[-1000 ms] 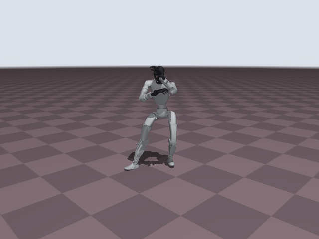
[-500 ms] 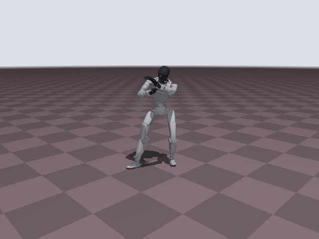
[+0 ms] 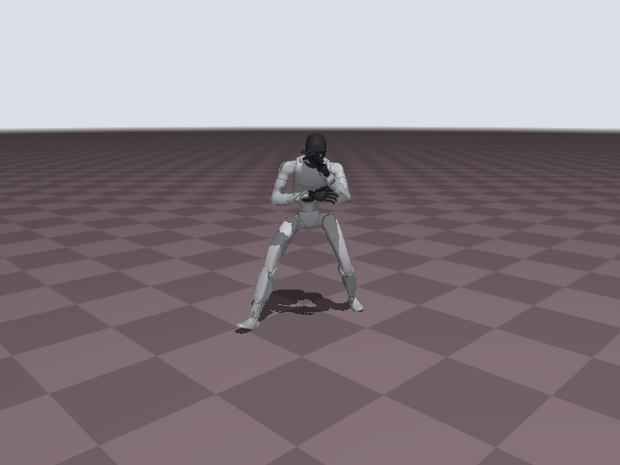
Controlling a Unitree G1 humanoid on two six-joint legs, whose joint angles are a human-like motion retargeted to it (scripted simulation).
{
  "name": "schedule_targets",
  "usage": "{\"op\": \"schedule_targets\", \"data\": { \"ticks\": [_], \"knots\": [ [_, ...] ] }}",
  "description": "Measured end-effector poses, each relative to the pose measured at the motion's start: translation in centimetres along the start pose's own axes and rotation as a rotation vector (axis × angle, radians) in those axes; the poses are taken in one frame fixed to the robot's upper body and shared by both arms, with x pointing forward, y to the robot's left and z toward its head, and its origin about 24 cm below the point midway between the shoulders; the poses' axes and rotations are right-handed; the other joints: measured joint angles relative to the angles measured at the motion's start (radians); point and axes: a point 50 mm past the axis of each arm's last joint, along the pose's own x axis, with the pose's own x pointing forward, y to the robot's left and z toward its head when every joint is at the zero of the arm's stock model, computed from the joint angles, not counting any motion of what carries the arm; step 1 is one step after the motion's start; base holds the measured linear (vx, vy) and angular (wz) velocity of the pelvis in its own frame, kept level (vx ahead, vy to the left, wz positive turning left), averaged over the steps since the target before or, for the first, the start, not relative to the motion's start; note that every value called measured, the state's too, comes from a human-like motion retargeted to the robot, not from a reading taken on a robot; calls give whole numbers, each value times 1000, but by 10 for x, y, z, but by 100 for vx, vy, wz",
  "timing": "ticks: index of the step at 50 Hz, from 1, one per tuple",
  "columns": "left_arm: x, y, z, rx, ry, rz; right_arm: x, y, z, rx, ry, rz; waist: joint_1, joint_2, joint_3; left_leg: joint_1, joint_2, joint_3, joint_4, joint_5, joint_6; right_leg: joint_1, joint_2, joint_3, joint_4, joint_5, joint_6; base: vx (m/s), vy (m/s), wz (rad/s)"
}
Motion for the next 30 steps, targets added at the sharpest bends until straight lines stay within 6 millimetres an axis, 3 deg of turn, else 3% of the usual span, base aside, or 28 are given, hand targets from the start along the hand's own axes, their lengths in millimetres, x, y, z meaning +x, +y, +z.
{"op": "schedule_targets", "data": {
  "ticks": [2, 3, 5, 6, 7, 8, 10, 13, 15, 18, 20, 22, 25, 27, 30],
  "knots": [
    [17, -15, -8, 7, -4, -71, -3, -2, 2, 34, -12, -19, -59, 22, 0, 72, 39, 19, 20, -18, 22, -2, 21, 22, 39, 45, -5, 51, -45, -96],
    [35, -25, -21, 36, 17, -94, -4, -5, 4, 49, -26, -48, -84, 41, 0, 107, 67, 34, 28, -25, 37, -15, 40, 40, 86, 59, -13, 53, -44, -121],
    [71, -28, -74, 187, 137, -117, -5, -18, 5, 39, -61, -112, -147, 102, 0, 166, 123, 66, 43, -36, 69, -59, 80, 74, 219, 55, -25, 57, -42, -134],
    [80, -27, -108, 297, 245, -178, -5, -21, 5, 58, -73, -139, -173, 137, 0, 196, 150, 79, 52, -37, 91, -80, 106, 84, 290, 37, -24, 61, -41, -150],
    [82, -14, -140, 414, 359, -223, -5, -24, 4, 77, -79, -159, -196, 171, -2, 224, 173, 90, 62, -37, 114, -100, 133, 93, 357, 17, -22, 64, -40, -167],
    [75, 0, -166, 504, 470, -293, -6, -25, 2, 95, -71, -166, -213, 203, -7, 249, 189, 94, 75, -31, 137, -120, 163, 101, 416, -7, -20, 65, -37, -184],
    [56, 30, -194, 599, 580, -350, -9, -28, -3, 119, -37, -185, -223, 261, -25, 278, 195, 81, 114, -3, 175, -165, 236, 117, 504, -52, -18, 66, -32, -216],
    [37, 60, -181, 591, 441, -223, -18, -34, -4, 148, -12, -249, -195, 324, -59, 262, 161, 27, 221, 107, 193, -231, 375, 146, 557, -93, -29, 62, -21, -254],
    [20, 78, -184, 634, 447, -177, -25, -35, -7, 157, 9, -274, -186, 373, -79, 236, 141, 11, 294, 220, 193, -257, 455, 165, 560, -108, -29, 55, -11, -235],
    [-24, 135, -247, 856, 891, -302, -26, -32, -16, 101, 54, -217, -215, 481, -73, 175, 174, 49, 374, 427, 197, -268, 544, 174, 523, -111, -29, 45, -4, -182],
    [-51, 164, -266, 806, 1217, -377, -24, -32, -22, 105, 76, -185, -234, 531, -46, 153, 205, 90, 398, 570, 197, -255, 580, 179, 495, -111, -32, 35, -1, -130],
    [-53, 171, -267, 702, 1279, -339, -28, -37, -27, 104, 101, -213, -234, 568, -20, 137, 209, 115, 402, 685, 171, -237, 604, 189, 461, -105, -44, 29, 4, -108],
    [-18, 158, -251, 747, 944, -201, -35, -51, -29, 74, 113, -352, -215, 557, -6, 101, 125, 112, 391, 770, 103, -224, 615, 235, 395, -82, -59, 22, 14, -90],
    [13, 139, -223, 772, 668, -149, -32, -60, -25, 59, 96, -436, -213, 487, -2, 68, 31, 92, 379, 745, 57, -221, 601, 283, 345, -62, -62, 15, 17, -63],
    [33, 104, -189, 650, 452, -91, -29, -70, -28, 10, 112, -457, -205, 412, 0, 27, -63, 87, 364, 614, 32, -196, 575, 352, 263, -34, -50, 10, 14, -33]
  ]
}}
